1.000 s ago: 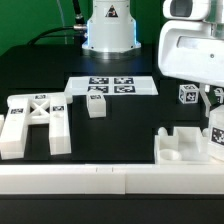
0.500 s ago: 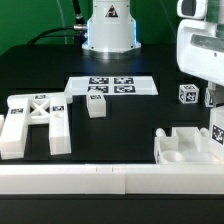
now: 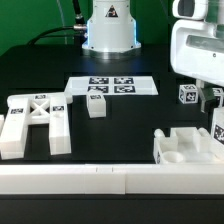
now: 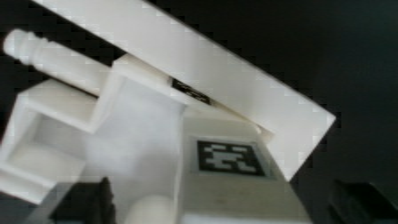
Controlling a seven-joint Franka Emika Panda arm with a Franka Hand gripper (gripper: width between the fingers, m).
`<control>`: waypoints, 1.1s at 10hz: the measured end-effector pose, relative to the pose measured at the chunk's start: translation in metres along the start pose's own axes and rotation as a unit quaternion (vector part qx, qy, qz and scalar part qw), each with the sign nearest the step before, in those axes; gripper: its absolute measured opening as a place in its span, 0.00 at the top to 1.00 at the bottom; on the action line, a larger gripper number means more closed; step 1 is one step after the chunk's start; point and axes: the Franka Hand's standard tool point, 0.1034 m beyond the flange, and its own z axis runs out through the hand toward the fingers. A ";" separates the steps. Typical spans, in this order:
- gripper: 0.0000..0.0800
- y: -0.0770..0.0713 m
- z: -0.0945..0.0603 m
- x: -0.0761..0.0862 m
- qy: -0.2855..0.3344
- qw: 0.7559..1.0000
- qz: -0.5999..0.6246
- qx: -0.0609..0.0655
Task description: Assemble chair
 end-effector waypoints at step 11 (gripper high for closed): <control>0.19 -0.001 -0.002 0.004 0.014 0.897 -0.442 -0.013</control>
Offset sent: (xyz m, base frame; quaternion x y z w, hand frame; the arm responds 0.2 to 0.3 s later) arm 0.0000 0.0000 0.0000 0.0000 0.0000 -0.1938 0.9810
